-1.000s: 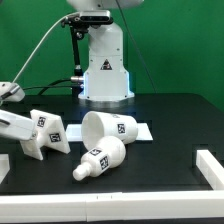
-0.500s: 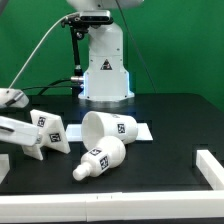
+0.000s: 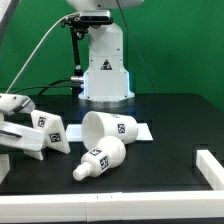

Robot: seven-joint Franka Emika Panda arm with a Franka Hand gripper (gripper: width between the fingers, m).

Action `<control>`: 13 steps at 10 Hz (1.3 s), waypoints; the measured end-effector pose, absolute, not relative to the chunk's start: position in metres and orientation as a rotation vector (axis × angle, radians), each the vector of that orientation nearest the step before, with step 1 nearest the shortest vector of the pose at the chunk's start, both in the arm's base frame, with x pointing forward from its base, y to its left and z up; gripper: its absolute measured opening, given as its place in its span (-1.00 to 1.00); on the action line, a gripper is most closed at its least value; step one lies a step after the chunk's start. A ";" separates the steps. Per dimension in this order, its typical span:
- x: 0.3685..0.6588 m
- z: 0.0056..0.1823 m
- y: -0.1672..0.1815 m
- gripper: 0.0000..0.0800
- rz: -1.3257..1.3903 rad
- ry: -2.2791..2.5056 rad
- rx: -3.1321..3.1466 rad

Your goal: Assemble lamp

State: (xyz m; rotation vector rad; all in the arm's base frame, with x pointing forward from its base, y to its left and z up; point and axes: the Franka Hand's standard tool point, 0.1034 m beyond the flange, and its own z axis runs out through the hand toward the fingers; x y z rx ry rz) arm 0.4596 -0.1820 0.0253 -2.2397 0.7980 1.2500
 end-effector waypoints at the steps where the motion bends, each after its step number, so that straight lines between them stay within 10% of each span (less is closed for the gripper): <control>1: 0.460 0.025 -0.182 0.32 1.250 0.798 -2.239; 6: 0.472 0.038 -0.183 0.32 1.216 0.750 -2.285; 11: 0.546 0.151 -0.151 0.33 0.838 0.636 -2.537; 13: 0.556 0.160 -0.118 0.33 0.634 0.658 -2.647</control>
Offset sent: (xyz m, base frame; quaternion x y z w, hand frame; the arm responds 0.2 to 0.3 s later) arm 0.0000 0.0000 0.0000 0.0000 0.0000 0.0000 1.0000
